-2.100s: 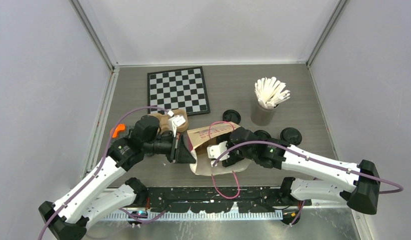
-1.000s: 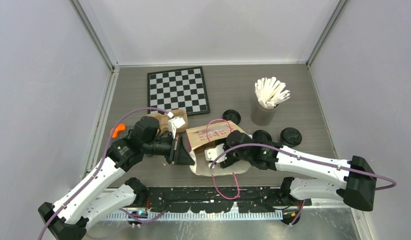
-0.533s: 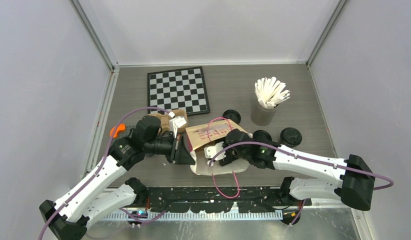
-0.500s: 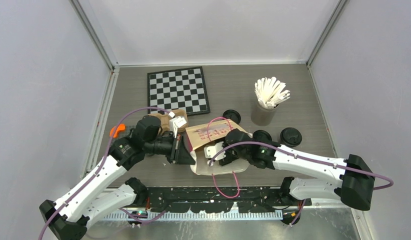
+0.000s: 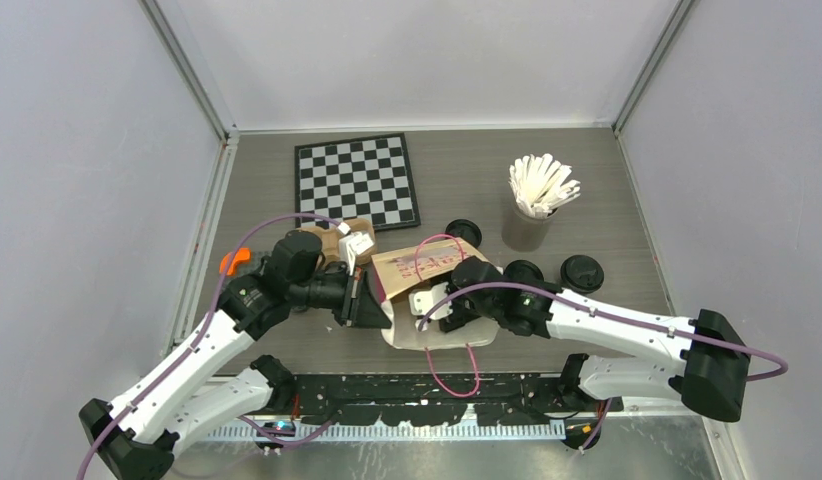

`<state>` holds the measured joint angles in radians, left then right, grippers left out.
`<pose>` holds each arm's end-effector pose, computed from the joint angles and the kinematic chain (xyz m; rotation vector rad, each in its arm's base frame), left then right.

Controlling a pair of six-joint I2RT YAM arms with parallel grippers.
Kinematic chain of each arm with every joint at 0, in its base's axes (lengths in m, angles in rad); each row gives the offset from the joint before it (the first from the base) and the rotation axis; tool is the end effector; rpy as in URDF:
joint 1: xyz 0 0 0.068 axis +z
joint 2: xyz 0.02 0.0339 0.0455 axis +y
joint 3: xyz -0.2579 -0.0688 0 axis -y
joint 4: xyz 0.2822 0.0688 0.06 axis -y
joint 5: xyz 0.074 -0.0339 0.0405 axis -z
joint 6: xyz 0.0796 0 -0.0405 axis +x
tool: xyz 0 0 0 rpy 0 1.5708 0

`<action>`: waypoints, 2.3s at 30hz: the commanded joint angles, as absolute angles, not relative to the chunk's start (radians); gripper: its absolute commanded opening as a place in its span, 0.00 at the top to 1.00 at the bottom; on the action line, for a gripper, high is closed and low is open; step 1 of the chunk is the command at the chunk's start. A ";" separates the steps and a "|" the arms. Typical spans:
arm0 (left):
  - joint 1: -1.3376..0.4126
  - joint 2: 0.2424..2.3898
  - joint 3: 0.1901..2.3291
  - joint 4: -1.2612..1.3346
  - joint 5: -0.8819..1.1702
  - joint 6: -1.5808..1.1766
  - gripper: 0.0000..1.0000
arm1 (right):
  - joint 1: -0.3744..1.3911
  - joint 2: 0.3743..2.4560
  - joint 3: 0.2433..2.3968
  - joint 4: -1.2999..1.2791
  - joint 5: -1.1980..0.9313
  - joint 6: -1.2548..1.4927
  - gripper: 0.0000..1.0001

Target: Pack the takeout coffee

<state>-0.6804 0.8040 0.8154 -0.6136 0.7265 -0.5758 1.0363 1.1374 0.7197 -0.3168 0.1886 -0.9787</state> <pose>0.1475 -0.1874 0.2868 0.5931 2.3260 -1.4516 0.1692 0.2565 0.1859 -1.8885 1.3068 -0.1876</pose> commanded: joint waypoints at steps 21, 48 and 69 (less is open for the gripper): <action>-0.684 0.842 0.873 -0.602 0.731 -0.583 0.97 | 1.033 1.060 0.874 -0.601 0.094 -0.959 0.11; -0.684 0.854 0.887 -0.616 0.731 -0.576 0.97 | 1.034 1.028 0.934 -0.682 0.066 -0.870 0.10; -0.684 0.847 0.893 -0.623 0.742 -0.591 0.98 | 1.041 1.025 0.942 -0.666 0.030 -0.801 0.36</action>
